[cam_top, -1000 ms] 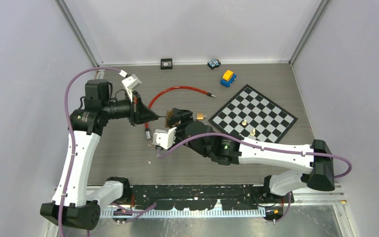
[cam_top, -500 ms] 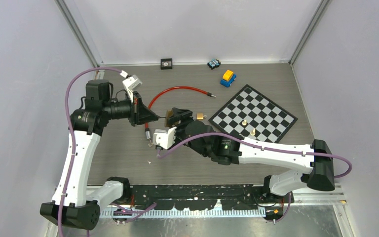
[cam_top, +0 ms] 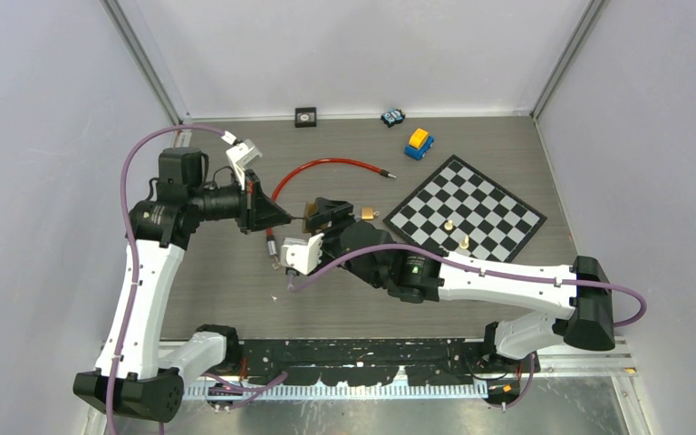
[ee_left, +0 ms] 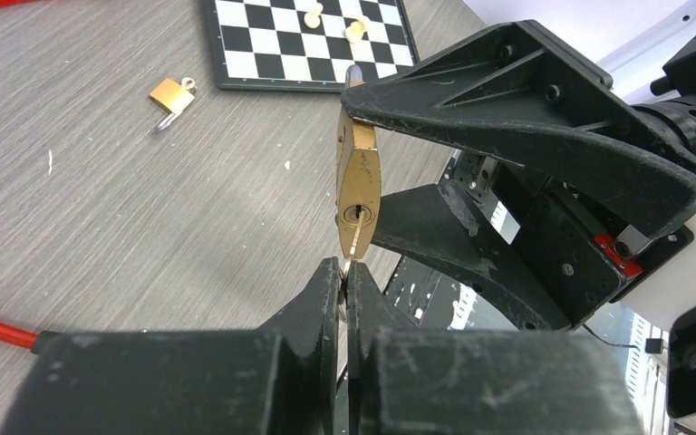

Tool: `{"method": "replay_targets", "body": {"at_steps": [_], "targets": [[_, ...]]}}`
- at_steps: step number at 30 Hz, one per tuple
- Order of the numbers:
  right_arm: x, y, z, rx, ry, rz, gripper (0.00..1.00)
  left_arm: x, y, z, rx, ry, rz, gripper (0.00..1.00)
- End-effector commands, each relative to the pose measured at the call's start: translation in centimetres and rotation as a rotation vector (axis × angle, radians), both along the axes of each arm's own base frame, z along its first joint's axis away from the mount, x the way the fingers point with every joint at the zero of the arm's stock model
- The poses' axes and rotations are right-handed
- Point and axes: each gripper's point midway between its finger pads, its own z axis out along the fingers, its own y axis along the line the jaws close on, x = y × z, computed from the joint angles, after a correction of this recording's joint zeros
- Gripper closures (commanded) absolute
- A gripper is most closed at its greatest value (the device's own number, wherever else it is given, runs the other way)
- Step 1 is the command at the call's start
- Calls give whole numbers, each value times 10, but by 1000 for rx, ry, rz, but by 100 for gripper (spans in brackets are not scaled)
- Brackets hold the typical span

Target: Unlock with the key

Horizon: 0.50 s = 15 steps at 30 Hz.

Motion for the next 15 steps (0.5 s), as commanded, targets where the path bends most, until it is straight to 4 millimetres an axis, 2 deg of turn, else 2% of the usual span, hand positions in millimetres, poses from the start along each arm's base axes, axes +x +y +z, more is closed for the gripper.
{"method": "replay_targets", "body": {"at_steps": [1, 15], "targets": [[-3, -8, 83, 229, -89, 0, 99, -6, -2, 4, -8, -20, -23, 100], [-4, -8, 84, 233, -87, 4, 99, -1, -2, 0, -2, -18, -17, 100]]}}
